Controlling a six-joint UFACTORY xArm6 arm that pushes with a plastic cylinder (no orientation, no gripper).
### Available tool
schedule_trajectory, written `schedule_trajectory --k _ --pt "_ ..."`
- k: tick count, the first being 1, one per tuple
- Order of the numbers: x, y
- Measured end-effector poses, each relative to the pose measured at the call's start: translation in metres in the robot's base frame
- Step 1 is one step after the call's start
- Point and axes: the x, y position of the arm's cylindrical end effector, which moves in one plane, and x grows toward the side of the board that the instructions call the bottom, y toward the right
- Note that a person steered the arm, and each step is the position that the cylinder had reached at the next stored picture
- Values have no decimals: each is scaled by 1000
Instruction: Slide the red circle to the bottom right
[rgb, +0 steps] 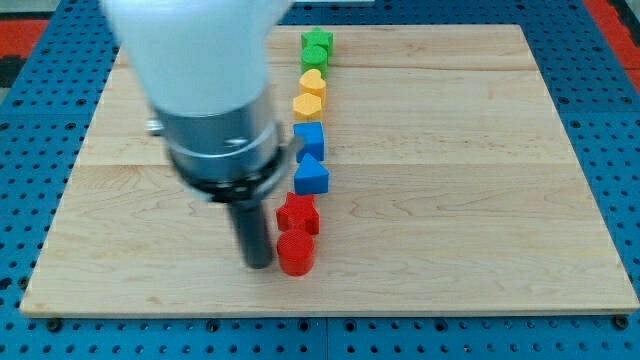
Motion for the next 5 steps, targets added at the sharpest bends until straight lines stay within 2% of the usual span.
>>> schedule_trajectory --k 1,4,5 --pt "-9 73" --pt "-5 66" --pt "17 92"
